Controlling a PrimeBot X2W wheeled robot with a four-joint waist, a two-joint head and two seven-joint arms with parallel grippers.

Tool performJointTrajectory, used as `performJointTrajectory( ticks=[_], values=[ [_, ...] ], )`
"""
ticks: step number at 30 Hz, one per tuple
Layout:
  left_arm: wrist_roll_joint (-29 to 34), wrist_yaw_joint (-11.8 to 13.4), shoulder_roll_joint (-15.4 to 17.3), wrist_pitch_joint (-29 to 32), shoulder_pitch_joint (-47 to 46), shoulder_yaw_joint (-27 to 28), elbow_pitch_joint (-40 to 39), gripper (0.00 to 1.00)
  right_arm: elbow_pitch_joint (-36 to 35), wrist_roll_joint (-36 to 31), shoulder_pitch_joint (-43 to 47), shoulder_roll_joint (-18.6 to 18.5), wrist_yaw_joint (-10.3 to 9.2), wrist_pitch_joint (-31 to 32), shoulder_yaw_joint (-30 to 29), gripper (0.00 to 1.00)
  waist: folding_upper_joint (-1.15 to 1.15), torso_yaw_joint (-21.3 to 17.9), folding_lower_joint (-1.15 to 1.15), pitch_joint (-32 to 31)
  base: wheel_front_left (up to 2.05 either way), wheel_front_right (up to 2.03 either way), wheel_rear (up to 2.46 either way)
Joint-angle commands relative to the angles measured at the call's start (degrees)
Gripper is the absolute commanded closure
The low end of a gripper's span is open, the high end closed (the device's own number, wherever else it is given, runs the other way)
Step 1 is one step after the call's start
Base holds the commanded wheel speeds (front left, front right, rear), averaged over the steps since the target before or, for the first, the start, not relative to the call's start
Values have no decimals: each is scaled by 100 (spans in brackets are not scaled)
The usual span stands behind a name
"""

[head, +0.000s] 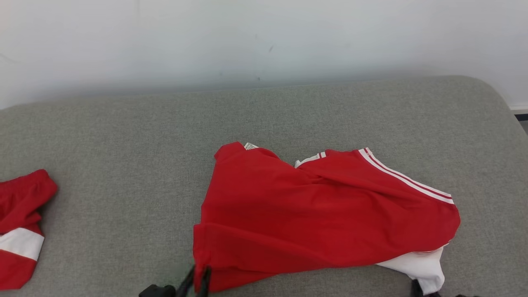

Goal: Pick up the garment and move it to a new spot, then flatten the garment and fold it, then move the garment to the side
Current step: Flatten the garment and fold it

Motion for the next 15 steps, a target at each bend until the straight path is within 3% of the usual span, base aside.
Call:
performJointTrajectory(
  ticks=[1, 8, 15],
  values=[
    [-17, 4, 1, -19, -68, -24, 22, 100, 37, 36, -71, -5, 9, 5, 31, 100, 0, 16, 0, -2, 0, 0, 0],
    [-67, 3, 48, -19, 93, -58, -153, 100, 24, 277, 56, -58, 9, 6, 318, 100, 0, 77, 0, -21, 0, 0, 0],
    [84, 13, 142, -19, 1074, 190, -1332, 100, -1057, 1025, 842, -413, 9, 108, 1025, 100, 0, 87, 0, 11, 0, 0, 0]
  ],
)
